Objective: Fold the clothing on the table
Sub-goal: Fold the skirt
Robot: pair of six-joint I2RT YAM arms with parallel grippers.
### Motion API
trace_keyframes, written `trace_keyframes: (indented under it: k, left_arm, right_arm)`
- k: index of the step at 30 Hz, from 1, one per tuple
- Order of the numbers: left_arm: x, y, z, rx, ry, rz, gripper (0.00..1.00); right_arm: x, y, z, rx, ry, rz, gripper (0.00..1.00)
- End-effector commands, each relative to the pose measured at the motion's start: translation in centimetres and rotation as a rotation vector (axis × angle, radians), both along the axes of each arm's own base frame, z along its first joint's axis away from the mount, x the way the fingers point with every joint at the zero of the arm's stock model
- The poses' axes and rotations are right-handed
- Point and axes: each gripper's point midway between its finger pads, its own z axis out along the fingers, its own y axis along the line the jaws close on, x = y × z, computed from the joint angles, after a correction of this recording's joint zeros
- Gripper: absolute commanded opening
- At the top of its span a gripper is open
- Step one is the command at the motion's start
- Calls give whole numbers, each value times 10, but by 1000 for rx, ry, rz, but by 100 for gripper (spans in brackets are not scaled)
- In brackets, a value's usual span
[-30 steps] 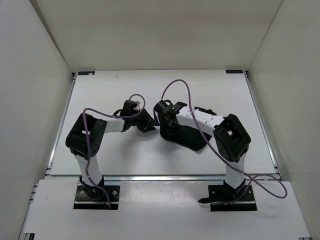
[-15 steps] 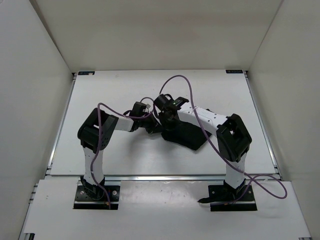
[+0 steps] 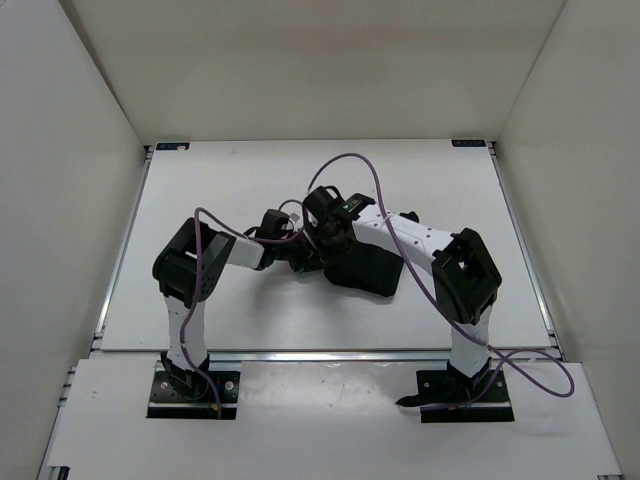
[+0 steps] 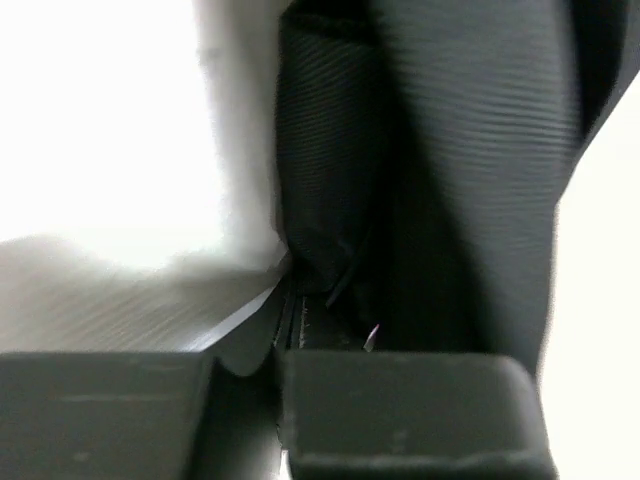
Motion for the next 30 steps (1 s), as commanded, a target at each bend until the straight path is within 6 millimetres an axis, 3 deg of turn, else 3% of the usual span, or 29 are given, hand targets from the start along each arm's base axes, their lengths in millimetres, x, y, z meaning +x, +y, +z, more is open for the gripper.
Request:
trace_keyframes:
  k: [1, 3, 7, 10, 12, 14, 17, 19, 20, 23, 26, 28, 30]
  left_arm:
    - [-12, 16, -6, 21, 34, 13, 11]
    - [-15, 20, 1, 9, 24, 11, 12]
    - [-23, 36, 13, -14, 26, 43, 28]
    - [-27, 50, 34, -41, -16, 73, 30]
    - [-24, 63, 47, -61, -42, 115, 33]
    - [-20, 80, 59, -95, -55, 153, 37]
    - [-13, 111, 78, -130, -77, 222, 41]
    - [-12, 128, 90, -124, -107, 254, 47]
    - [-9, 139, 90, -111, -112, 284, 48]
    - [-9, 150, 99, -75, -143, 297, 51]
    - [-12, 147, 97, -60, -144, 284, 54]
    - [-14, 142, 96, -62, -141, 277, 60]
    - [-19, 136, 92, -53, -139, 263, 61]
  right_arm:
    - [-3, -4, -11, 27, 41, -13, 0]
    - [-8, -9, -21, 16, 55, -29, 0]
    - [-5, -17, -41, 15, 82, -42, 0]
    - [-5, -17, -47, -10, 87, -22, 4]
    - [0, -17, -36, -34, 58, -15, 13]
    - [0, -7, -22, -10, 37, 11, 36]
    - [-4, 10, 12, 46, -7, 45, 54]
    - [-9, 15, 36, 77, -29, 55, 55]
    - [-12, 13, 38, 74, -22, 58, 58]
    - [-14, -7, 53, 97, -2, 19, 61]
    - [-13, -38, 47, 74, 8, -46, 61]
    - [-5, -59, 62, 129, -38, -65, 59]
    - [-13, -65, 68, 213, -17, -47, 59]
